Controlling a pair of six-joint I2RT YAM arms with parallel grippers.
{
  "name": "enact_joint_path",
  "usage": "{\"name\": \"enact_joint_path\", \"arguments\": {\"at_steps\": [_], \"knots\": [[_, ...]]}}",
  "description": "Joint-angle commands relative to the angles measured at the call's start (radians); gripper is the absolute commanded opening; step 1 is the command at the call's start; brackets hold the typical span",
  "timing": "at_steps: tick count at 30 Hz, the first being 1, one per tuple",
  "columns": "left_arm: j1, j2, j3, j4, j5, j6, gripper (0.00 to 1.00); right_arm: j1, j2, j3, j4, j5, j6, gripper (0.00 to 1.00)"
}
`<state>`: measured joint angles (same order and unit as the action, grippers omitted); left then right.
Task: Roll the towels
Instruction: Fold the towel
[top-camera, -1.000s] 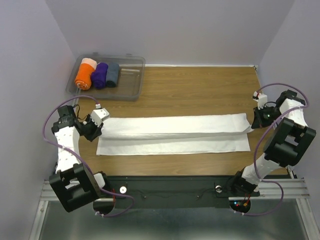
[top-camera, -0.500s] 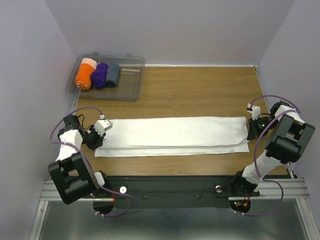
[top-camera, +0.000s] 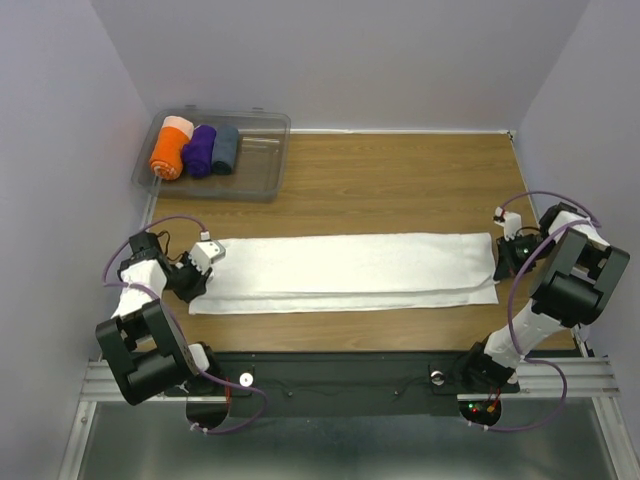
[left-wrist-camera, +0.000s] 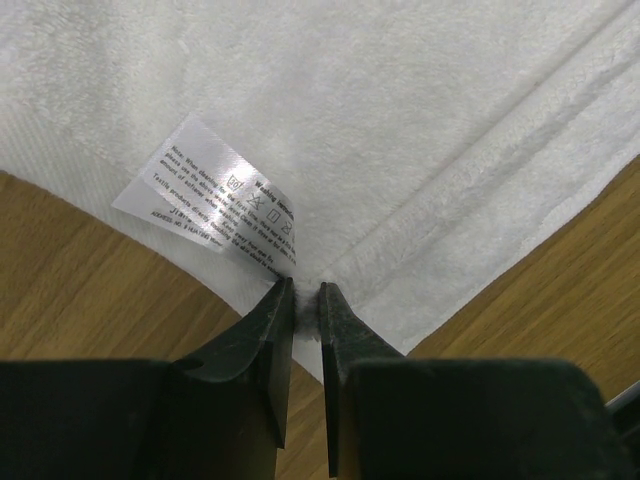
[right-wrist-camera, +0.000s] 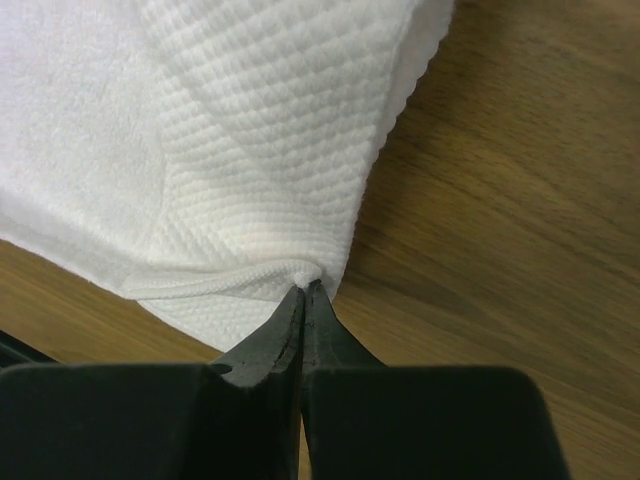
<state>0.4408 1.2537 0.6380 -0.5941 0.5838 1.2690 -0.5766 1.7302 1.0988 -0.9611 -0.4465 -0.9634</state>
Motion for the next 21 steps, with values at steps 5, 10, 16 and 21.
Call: {"name": "enact_joint_path", "arguments": {"at_steps": [5, 10, 16, 21], "knots": [[0.012, -0.03, 0.221, -0.127, 0.074, -0.049, 0.0, -0.017, -0.011, 0.237, -0.013, -0.055, 0.069, 0.0], [0.012, -0.056, 0.288, -0.191, 0.085, -0.037, 0.0, -0.019, -0.014, 0.323, -0.082, -0.093, 0.074, 0.0], [0.013, -0.134, 0.31, -0.276, 0.085, 0.003, 0.0, -0.019, -0.046, 0.326, -0.116, -0.092, 0.04, 0.01], [0.024, -0.181, 0.292, -0.351, 0.077, 0.084, 0.0, -0.019, -0.057, 0.282, -0.116, -0.07, 0.012, 0.01]]}}
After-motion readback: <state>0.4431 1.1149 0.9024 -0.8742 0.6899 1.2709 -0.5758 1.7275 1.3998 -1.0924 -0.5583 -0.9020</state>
